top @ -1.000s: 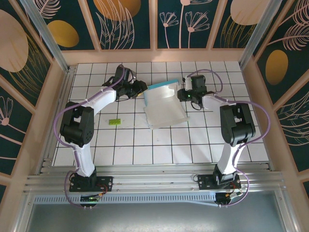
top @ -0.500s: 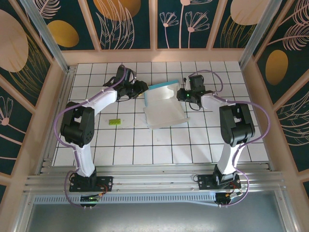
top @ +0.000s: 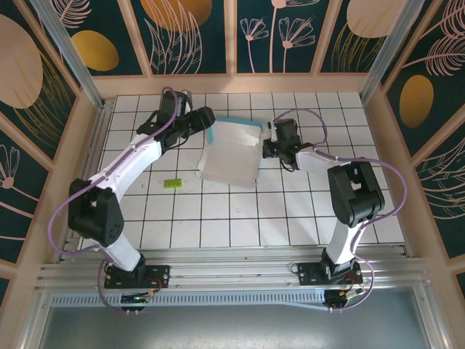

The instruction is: Fold the paper box

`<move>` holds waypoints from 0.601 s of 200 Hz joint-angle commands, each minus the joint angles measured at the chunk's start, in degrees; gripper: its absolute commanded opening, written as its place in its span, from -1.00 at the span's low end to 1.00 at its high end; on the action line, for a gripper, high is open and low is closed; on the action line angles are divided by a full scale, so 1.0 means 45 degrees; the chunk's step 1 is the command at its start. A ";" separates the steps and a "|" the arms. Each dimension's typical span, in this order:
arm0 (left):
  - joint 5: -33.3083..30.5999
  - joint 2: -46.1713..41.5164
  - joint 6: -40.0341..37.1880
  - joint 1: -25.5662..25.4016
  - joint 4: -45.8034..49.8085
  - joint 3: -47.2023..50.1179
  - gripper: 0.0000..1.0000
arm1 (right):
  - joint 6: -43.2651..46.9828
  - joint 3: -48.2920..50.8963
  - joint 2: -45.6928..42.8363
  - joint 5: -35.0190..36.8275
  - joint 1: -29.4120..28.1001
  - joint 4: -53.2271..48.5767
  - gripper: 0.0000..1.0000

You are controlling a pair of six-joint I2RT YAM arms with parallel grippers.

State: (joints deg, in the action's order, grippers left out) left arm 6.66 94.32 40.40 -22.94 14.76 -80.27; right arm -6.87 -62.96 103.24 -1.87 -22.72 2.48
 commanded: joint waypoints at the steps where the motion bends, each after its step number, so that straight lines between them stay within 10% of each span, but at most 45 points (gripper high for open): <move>1: -0.0479 -0.0531 0.0089 -0.0020 0.0098 0.1130 0.04 | 0.0710 0.0240 -0.0495 0.1028 -0.0319 0.0686 -0.95; 74: 0.1481 0.1284 0.2420 -0.2289 -0.4548 0.3922 -0.99 | 0.1000 0.0829 -0.0745 0.1022 -0.0452 0.1173 -0.97; 120: 0.2836 0.4631 0.3242 -0.2929 -0.5540 0.2020 -1.00 | 0.0947 0.1005 -0.0815 0.0954 -0.0449 0.1089 -0.98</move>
State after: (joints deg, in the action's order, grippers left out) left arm 14.92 110.67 51.16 -35.57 -4.40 -67.24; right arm -3.27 -59.70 102.26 1.52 -24.43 5.93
